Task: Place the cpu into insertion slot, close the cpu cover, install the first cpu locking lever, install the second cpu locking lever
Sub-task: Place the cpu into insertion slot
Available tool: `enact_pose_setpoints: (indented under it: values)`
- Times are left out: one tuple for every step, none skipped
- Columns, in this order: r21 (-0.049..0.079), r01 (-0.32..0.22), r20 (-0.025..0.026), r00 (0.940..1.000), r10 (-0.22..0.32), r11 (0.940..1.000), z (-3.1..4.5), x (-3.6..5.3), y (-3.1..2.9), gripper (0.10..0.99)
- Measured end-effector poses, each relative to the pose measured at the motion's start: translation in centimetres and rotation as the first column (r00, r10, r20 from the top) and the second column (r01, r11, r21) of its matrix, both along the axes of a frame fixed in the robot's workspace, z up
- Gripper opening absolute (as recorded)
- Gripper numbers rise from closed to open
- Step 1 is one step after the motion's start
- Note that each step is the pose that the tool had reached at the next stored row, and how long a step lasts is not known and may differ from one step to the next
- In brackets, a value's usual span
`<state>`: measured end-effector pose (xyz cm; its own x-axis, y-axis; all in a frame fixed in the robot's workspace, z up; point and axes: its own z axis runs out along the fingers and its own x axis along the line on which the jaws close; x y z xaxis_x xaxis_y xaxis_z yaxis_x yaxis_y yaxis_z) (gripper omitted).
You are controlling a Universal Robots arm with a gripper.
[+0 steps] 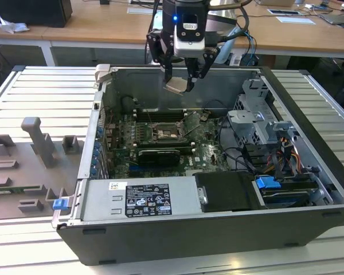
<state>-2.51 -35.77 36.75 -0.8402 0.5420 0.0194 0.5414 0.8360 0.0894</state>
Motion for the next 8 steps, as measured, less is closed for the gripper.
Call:
enact_pose_setpoints:
  values:
    - [0.000,0.004,0.0000,1.0000,-0.004,1.0000,0.00,0.00,0.00,0.541]
    - [0.000,0.008,0.0000,1.0000,-0.008,1.0000,0.00,0.00,0.00,0.541]
    - [0.000,0.013,0.0000,0.9999,-0.013,0.9999,0.00,0.00,0.00,0.541]
    - [0.000,0.016,0.0000,0.9999,-0.016,0.9999,0.00,0.00,0.00,0.541]
    - [0.000,0.019,0.0000,0.9998,-0.019,0.9998,0.00,0.00,0.00,0.541]
    - [0.000,0.022,0.0000,0.9997,-0.022,0.9997,0.00,0.00,0.00,0.541]
    - [0.000,0.025,0.0000,0.9997,-0.025,0.9997,0.00,0.00,0.00,0.541]
    - [0.000,0.029,0.0000,0.9996,-0.029,0.9996,0.00,0.00,0.00,0.541]
